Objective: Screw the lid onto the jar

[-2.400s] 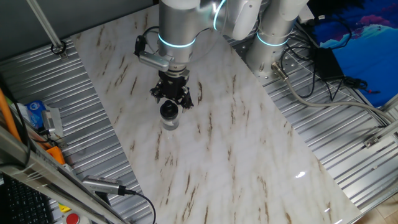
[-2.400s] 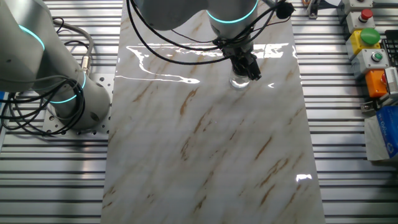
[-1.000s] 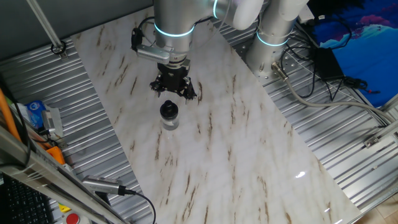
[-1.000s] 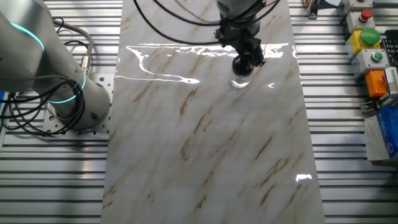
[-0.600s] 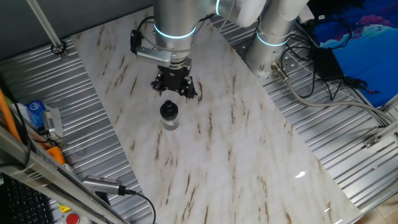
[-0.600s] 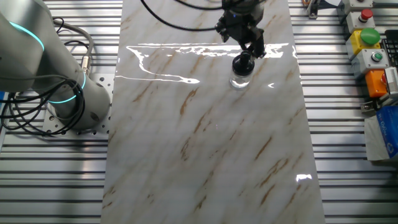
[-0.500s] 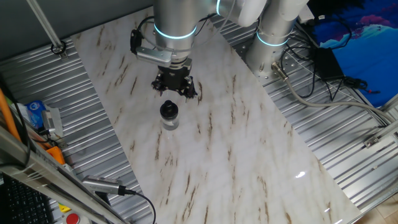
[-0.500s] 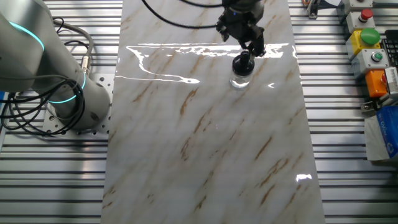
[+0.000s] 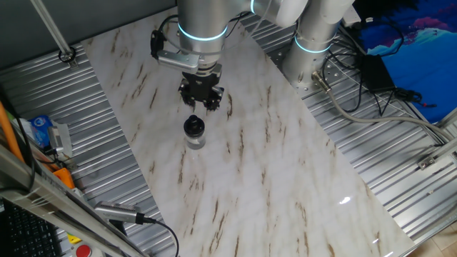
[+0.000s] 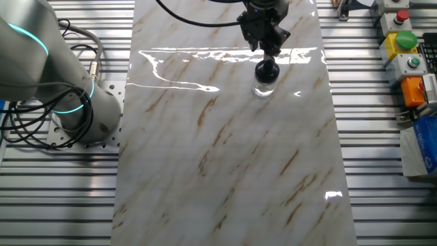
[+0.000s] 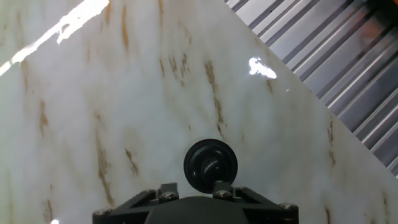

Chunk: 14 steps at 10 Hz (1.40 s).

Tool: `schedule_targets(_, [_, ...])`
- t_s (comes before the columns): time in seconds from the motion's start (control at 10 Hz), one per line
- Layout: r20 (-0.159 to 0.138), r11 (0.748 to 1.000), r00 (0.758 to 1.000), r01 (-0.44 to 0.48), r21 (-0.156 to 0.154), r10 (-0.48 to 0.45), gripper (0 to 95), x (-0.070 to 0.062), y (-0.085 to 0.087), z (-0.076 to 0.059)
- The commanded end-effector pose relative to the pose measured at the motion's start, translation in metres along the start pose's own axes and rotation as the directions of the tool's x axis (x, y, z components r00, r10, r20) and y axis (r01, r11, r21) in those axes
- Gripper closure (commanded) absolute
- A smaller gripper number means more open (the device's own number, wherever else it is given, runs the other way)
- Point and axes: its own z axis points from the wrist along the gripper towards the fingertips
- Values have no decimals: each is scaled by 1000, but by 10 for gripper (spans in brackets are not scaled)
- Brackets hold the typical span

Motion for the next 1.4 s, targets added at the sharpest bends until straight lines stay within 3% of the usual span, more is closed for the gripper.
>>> schedule_targets(0.1, [-3,1000,1000,-11,-5,11,950,0,0,0])
schedule_targets(0.4, [-16,1000,1000,-12,-15,11,950,0,0,0])
schedule_targets(0.5, [-42,1000,999,-19,-4,19,950,0,0,0])
schedule_targets(0.7, [-67,1000,997,-24,6,25,950,0,0,0])
schedule_targets(1.1, [-77,999,997,30,-21,-31,950,0,0,0])
schedule_targets(1.4, [-67,996,995,76,-37,-78,950,0,0,0])
